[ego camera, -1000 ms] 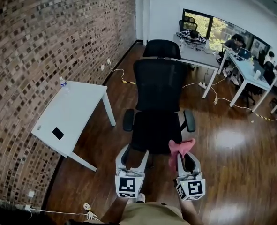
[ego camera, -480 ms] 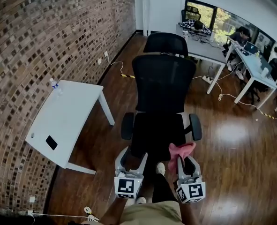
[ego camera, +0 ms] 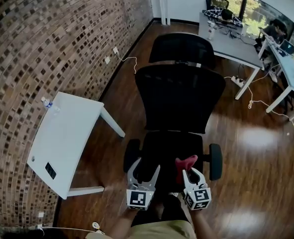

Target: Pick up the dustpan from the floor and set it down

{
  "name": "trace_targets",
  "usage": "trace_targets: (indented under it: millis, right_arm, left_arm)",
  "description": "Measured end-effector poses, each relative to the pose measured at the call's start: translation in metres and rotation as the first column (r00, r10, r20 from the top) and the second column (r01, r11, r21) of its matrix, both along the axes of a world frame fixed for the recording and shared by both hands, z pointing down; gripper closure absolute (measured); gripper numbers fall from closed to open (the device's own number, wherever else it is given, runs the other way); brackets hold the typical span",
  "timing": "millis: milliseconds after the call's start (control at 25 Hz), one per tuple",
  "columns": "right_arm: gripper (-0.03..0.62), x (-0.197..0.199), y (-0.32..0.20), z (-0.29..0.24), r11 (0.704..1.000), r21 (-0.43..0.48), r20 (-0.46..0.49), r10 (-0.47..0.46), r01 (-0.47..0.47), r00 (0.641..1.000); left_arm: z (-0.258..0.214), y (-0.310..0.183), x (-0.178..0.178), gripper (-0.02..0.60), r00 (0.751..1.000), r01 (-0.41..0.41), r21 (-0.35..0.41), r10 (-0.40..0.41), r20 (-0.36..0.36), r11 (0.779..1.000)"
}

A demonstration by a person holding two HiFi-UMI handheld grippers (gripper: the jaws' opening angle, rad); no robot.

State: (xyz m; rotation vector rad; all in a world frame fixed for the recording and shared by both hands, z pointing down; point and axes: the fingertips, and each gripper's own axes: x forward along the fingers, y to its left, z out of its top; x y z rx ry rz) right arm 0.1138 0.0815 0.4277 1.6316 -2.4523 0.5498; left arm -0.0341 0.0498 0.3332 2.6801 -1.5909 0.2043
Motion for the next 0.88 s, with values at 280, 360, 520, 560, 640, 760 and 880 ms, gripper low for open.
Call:
trace_targets:
  millis: [280,360,520,560,640,760,880]
  right_arm:
    - [0.508,-0.035,-0.119,0.156,0.931,-0.319,0.140,-0.140,0.179,0.980]
    - [0.508,-0.057,-0.150,0.193,0.910,-0.364,0.157,-0.151,0.199,0.976]
    - [0.507,-0.099,-0.208,0.256,0.881,-0.422,0.252,-0.112,0.214,0.961]
    - [0.507,-0.109,-0.220,0.270,0.876,-0.437,0.260,-0.094,0.204,0.961]
    - [0.507,-0.132,-0.244,0.296,0.863,-0.463,0.260,-0.086,0.202,0.962]
    - [0.508,-0.173,-0.270,0.343,0.825,-0.509,0.255,-0.126,0.244,0.959]
    - [0.507,-0.208,-0.286,0.385,0.795,-0.542,0.244,-0.162,0.273,0.956]
  left_arm:
    - [0.067,-0.100,0.002,0.353,0.999,-0.037,-0.090,0.034,-0.035,0.995]
    - [0.085,-0.122,-0.016,0.353,0.999,-0.021,-0.113,0.017,-0.041,0.993]
    - [0.127,-0.157,-0.043,0.351,1.000,-0.004,-0.165,0.002,-0.013,0.986]
    - [0.133,-0.163,-0.050,0.346,1.000,-0.006,-0.177,0.004,-0.011,0.984]
    - [0.140,-0.173,-0.064,0.341,1.000,0.000,-0.201,-0.003,-0.013,0.980]
    - [0.148,-0.185,-0.084,0.341,0.999,0.036,-0.242,-0.039,-0.007,0.969]
    - [0.159,-0.193,-0.096,0.341,0.998,0.053,-0.261,-0.044,0.037,0.964]
